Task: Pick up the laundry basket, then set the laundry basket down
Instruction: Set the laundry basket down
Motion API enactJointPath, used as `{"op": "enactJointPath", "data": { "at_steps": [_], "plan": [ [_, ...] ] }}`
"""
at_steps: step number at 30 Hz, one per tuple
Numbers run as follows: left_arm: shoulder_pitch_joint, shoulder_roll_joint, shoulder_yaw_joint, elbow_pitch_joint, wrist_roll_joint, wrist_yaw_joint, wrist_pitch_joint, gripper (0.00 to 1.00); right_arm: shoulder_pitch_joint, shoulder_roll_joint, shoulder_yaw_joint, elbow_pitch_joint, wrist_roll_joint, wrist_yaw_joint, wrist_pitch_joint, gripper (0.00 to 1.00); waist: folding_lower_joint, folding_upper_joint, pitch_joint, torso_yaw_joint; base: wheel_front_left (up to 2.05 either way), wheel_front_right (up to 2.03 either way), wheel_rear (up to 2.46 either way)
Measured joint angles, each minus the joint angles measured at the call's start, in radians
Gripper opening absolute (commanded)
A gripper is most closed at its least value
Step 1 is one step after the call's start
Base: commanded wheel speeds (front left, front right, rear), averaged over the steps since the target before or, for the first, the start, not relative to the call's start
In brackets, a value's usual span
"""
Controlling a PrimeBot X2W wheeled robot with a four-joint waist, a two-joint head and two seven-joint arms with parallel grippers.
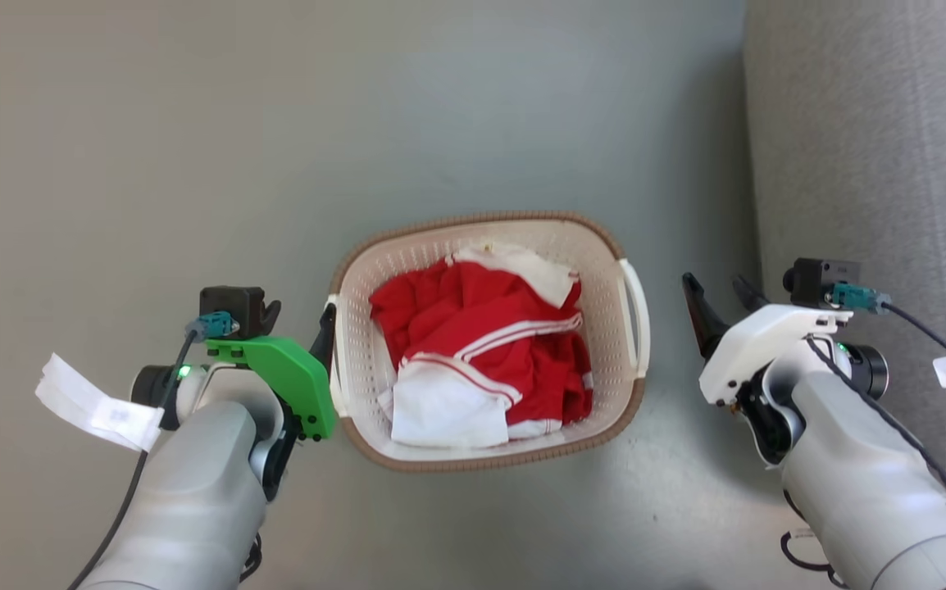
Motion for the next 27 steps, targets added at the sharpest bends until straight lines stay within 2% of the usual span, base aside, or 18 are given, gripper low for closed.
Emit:
{"op": "enactJointPath", "data": {
  "at_steps": [5,14,20,27],
  "plan": [
    [0.015,0.009,0.026,-0.071,0.009,0.022,0.000,1.00,0.027,-0.002,-0.020,-0.058,-0.002,-0.002,-0.001,1.00,0.0000,0.0000,-0.063,-0.008,0.00,0.00,0.00],
    [0.063,0.054,0.096,-0.251,0.066,0.080,0.000,1.00,0.055,-0.023,-0.072,-0.232,-0.047,-0.044,-0.002,1.00,0.0000,0.0000,-0.159,-0.029,0.00,0.00,0.00],
    [0.123,0.088,0.153,-0.380,0.108,0.131,0.000,1.00,0.109,-0.027,-0.103,-0.334,-0.074,-0.056,-0.004,1.00,0.0000,0.0000,-0.222,-0.041,0.00,0.00,0.00],
    [0.210,0.107,0.192,-0.528,0.154,0.163,-0.003,1.00,0.168,-0.033,-0.142,-0.465,-0.118,-0.089,-0.004,1.00,0.0000,0.0000,-0.293,-0.051,0.00,0.00,0.00]
  ]
}}
